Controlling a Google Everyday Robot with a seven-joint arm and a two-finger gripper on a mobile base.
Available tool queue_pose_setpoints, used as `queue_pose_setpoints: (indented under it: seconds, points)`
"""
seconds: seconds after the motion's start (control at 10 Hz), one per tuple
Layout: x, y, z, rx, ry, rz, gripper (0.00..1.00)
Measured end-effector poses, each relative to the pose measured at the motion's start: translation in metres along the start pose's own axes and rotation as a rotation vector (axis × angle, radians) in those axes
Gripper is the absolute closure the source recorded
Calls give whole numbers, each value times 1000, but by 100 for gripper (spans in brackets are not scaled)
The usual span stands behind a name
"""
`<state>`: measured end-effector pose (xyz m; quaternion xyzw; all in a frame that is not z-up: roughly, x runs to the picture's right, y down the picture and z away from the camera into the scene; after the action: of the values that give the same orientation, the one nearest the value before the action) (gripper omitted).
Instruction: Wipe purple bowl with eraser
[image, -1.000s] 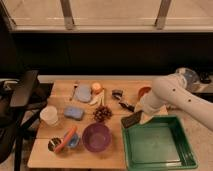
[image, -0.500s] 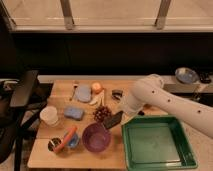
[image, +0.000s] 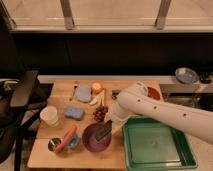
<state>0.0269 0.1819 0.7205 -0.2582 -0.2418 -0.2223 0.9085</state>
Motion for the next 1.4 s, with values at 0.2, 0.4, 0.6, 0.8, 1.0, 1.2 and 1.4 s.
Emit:
queue_pose_setpoints:
  seconds: [0.2,0.4,0.6,0.8,1.0,1.2,1.4]
  points:
    - [0,0,0,1,0,0,100]
    - [-1,-1,1,-1,1,-4,100]
    - [-9,-3,15,-12,-12,-8,100]
    - [-27,-10,39,-26,-54,-20,100]
    - [-34,-8,51,-39,-87,-29,100]
    - [-35,-3,57,-55,-100,-32,100]
    - [-33,3,60,-72,-100,-24,100]
